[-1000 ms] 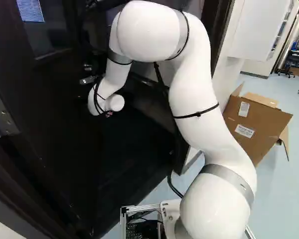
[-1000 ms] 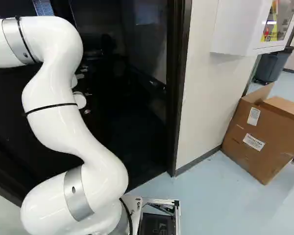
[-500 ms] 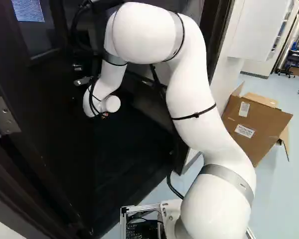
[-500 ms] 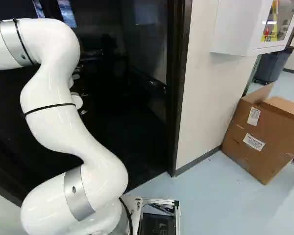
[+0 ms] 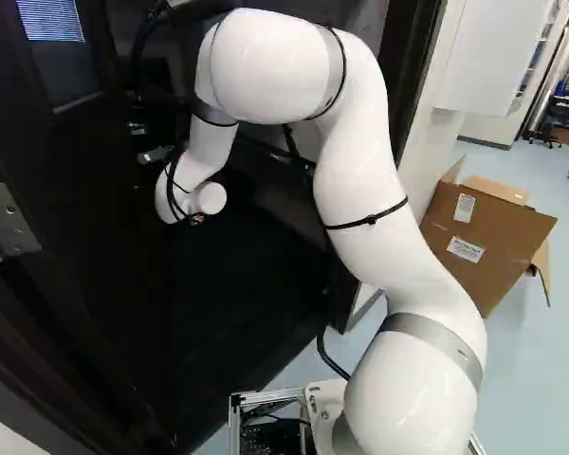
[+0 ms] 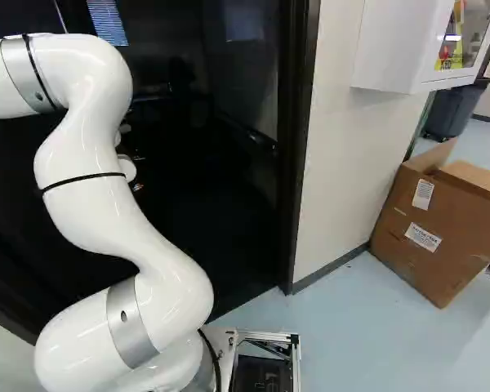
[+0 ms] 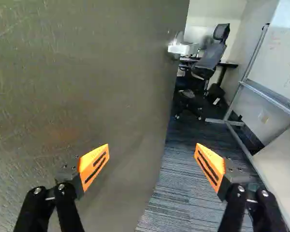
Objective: Open the door and move inside
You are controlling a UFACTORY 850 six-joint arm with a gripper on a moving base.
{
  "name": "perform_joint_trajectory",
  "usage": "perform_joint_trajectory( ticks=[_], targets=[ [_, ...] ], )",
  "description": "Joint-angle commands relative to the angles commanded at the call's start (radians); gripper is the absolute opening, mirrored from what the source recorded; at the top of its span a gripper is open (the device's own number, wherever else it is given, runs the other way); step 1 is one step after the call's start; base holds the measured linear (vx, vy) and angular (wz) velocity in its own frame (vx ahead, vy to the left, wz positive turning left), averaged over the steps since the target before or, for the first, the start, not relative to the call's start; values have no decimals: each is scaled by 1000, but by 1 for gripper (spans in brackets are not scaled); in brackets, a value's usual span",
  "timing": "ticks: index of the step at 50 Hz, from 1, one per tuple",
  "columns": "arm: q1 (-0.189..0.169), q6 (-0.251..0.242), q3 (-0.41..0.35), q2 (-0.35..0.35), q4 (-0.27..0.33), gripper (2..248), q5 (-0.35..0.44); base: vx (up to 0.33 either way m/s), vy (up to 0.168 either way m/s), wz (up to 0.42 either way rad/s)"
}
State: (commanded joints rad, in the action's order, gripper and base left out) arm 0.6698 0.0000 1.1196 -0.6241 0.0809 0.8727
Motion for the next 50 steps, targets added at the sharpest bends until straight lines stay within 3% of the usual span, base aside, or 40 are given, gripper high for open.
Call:
perform_joint_trajectory(
  ticks=[50],
  targets=[
    [47, 0, 90, -65, 76, 247, 0, 0, 0, 0]
  ],
)
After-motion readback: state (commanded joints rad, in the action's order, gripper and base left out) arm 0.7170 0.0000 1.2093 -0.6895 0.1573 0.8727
